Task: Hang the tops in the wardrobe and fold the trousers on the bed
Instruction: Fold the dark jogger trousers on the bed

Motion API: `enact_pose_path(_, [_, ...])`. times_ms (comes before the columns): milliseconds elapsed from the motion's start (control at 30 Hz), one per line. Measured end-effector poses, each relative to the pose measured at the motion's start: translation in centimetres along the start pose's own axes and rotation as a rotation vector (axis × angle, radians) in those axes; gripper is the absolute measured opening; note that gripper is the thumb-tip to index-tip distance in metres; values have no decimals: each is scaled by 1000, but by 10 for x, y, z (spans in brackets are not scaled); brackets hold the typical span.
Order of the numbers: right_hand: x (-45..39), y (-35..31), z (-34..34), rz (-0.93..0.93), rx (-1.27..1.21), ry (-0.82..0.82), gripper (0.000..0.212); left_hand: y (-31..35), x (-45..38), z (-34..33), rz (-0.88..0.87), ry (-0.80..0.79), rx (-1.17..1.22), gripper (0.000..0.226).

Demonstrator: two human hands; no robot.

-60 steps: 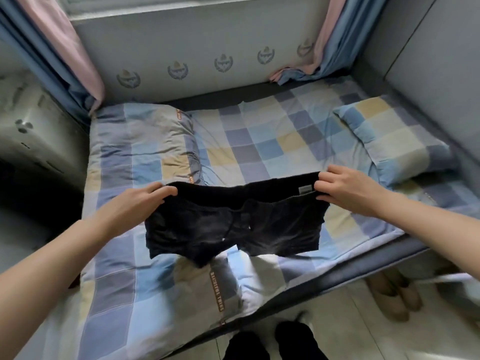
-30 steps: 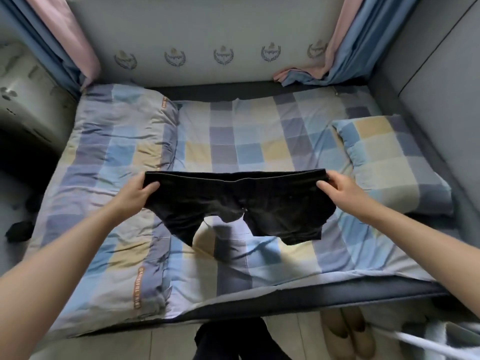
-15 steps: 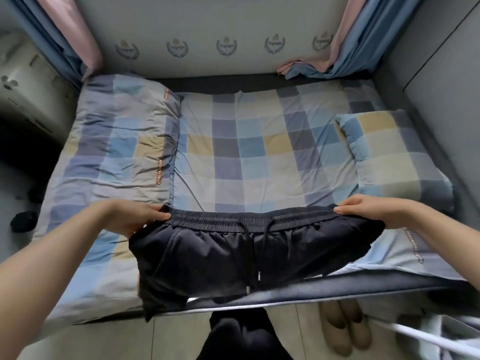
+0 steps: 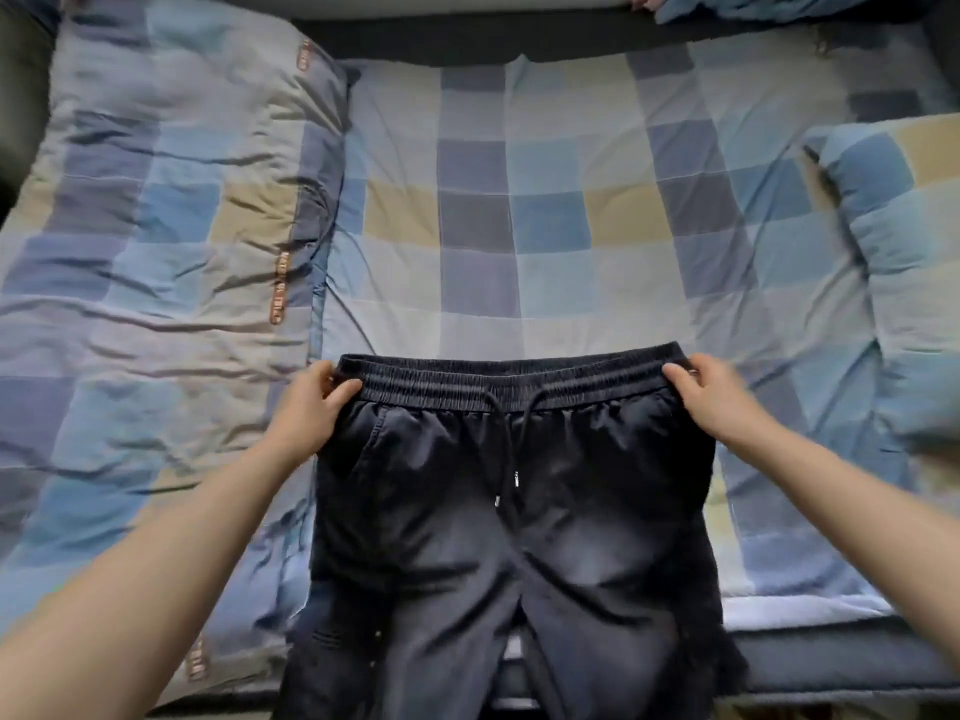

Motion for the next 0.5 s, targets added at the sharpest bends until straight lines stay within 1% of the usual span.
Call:
enact_pose_path(67, [-18, 32, -36, -48, -10, 43, 20, -13, -17, -32, 29, 74, -4, 19])
enact_pose_path(133, [-35, 53, -65, -41, -8, 52, 16, -25, -38, -59, 37, 146, -2, 19])
enact_pose_path(233, [-50, 66, -81, -7, -48, 107, 14, -30, -61, -73, 40, 211, 62, 17])
enact_pose_path(333, [-67, 65, -74, 111, -111, 184, 16, -18, -82, -70, -25, 226, 72, 15])
enact_pose_path(467, [-95, 43, -34, 209, -58, 273, 39, 19, -99, -46, -139, 238, 47, 17])
enact_pose_path(500, [-106, 34, -25, 233, -32, 285, 41, 32, -106, -39, -166, 247, 40, 20])
Point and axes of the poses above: each hand's wrist, its own x-axis away from the middle knuckle, its own z-axis out of the back of the hand, y = z × x, the point moved 8 cm from there along -x, towards the middle knuckle, and after that the axes turned 12 degrees about z, right-handed, at the moved point
